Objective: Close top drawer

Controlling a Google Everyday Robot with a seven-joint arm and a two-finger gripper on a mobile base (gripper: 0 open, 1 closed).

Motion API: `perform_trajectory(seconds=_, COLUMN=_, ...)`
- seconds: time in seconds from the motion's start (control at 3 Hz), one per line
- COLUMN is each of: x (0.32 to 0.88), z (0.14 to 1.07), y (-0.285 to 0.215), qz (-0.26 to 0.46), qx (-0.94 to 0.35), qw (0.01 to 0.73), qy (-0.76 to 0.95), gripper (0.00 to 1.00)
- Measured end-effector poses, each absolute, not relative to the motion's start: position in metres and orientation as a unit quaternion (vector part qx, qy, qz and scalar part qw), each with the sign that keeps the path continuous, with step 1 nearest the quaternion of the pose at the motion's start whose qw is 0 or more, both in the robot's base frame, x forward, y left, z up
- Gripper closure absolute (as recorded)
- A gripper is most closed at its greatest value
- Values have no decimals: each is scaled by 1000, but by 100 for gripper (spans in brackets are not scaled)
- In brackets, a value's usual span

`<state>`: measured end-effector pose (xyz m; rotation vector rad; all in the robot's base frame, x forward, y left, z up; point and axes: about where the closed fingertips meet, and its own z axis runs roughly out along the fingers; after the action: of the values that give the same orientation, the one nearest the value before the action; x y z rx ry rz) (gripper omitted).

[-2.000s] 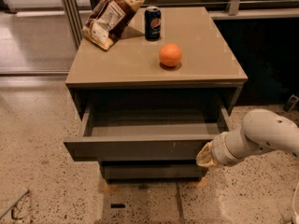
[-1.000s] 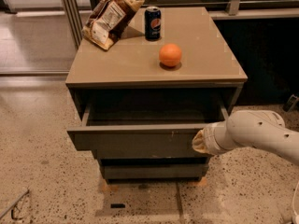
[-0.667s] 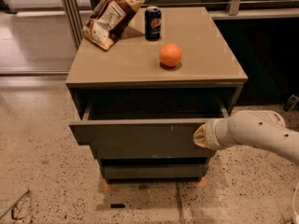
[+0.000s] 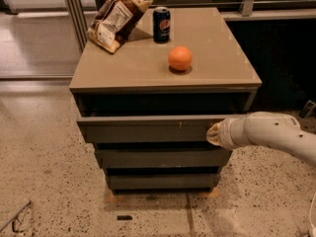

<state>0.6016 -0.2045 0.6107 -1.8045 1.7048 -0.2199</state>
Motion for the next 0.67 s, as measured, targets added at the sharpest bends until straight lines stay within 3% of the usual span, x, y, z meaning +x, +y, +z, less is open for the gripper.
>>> perform_trajectory(seconds=0.33, x=635, z=611, y=-203, qz=-87, qx=-684, qw=337, qy=640, gripper=100)
perform_trajectory(seconds=0.67, x=634, z=611, y=-203, qz=-87, qx=-684, qw=337, qy=640, gripper=100)
